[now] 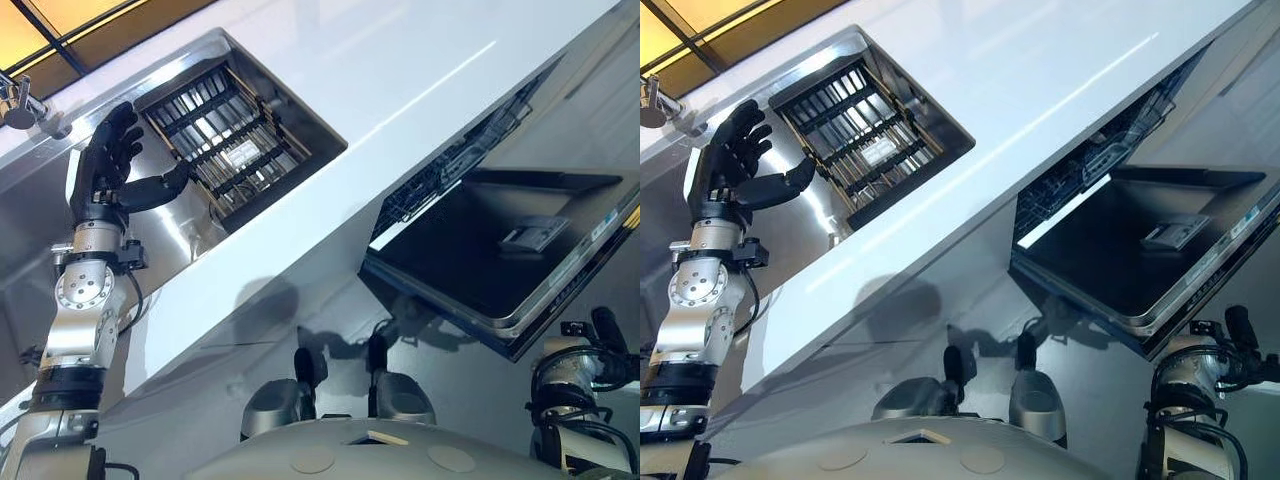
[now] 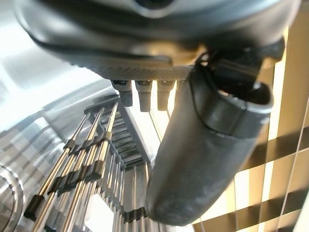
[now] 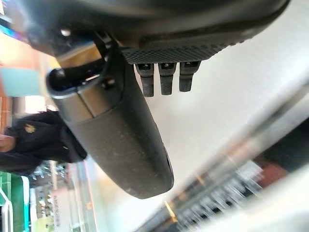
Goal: Pick up plates and place into dishwasher.
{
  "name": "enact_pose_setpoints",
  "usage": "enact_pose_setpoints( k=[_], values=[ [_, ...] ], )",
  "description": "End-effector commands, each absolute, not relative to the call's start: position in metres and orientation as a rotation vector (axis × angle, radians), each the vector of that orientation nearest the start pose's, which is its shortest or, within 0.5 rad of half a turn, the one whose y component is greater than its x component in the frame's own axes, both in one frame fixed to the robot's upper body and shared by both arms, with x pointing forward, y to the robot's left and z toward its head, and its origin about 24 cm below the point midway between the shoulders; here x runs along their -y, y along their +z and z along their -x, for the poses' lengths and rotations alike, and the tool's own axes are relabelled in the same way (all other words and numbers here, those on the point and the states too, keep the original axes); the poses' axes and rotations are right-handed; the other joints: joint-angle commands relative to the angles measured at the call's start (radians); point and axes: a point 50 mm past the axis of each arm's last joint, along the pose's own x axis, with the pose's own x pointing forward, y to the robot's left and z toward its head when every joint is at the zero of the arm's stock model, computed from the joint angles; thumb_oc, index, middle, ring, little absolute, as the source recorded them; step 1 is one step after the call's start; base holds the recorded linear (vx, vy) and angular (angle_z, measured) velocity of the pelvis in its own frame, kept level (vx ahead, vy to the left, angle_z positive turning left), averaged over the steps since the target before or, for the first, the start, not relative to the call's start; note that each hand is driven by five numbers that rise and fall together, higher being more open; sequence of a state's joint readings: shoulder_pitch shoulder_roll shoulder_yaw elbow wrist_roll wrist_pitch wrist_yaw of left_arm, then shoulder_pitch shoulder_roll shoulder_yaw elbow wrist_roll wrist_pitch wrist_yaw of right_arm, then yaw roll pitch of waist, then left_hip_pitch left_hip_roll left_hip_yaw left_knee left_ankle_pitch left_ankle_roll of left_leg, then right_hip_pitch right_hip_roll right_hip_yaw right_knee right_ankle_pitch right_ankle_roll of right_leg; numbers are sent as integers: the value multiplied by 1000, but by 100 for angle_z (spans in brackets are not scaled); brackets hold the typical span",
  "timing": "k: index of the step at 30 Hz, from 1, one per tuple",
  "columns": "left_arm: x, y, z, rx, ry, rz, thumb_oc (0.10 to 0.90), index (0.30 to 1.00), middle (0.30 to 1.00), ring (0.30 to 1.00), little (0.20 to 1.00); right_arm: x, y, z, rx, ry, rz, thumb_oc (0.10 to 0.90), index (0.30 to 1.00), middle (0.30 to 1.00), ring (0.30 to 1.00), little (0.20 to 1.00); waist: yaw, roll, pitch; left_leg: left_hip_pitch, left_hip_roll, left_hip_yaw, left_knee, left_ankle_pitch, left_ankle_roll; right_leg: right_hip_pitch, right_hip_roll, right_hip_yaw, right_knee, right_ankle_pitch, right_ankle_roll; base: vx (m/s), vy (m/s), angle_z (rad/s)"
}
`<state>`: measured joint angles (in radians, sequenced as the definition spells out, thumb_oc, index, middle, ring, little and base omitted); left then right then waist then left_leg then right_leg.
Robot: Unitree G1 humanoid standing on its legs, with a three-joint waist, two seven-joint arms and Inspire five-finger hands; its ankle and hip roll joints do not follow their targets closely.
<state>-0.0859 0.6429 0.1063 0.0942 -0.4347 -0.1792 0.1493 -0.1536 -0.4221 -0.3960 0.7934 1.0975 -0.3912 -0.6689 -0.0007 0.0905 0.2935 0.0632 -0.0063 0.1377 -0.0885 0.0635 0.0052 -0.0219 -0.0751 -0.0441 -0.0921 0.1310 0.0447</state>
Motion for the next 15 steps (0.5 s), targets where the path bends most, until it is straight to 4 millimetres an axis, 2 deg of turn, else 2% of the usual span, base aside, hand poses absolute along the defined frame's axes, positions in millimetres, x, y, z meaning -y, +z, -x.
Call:
enact_pose_setpoints(
  k=[1,4,6,9,15],
  values=[
    [-293,201,-275,631,290,-164,800,900,900,900,900,388,31,-217,265,-1253,-771,800,900,900,900,900,6,10,57,-144,-22,-63,134,-58,-3,-18,0,-65,122,-114,19,-168,-69,6],
    [-288,209,-279,671,288,-162,800,900,900,900,900,375,36,-237,357,-982,-896,800,900,900,900,900,0,8,91,-193,-14,-78,175,-54,-16,-57,6,-74,147,-122,-2,-167,-70,9],
    [-287,214,-281,693,286,-166,800,900,900,900,900,367,34,-245,387,-811,-965,800,900,900,900,900,-2,3,107,-229,-8,-84,216,-54,-27,-84,9,-87,172,-130,-15,-138,-80,4],
    [-287,224,-284,722,289,-171,800,900,900,900,900,360,29,-251,367,-648,-1000,800,900,900,900,900,-4,-5,128,-281,-1,-87,296,-65,-40,-122,8,-113,220,-146,-30,-113,-68,-4],
    [-280,250,-288,797,293,-223,800,900,900,900,900,343,40,-274,382,-250,-1117,800,900,900,900,900,2,-23,183,-420,12,-93,538,-144,-33,-253,12,-136,441,-230,-73,-93,-30,-9]
  ],
)
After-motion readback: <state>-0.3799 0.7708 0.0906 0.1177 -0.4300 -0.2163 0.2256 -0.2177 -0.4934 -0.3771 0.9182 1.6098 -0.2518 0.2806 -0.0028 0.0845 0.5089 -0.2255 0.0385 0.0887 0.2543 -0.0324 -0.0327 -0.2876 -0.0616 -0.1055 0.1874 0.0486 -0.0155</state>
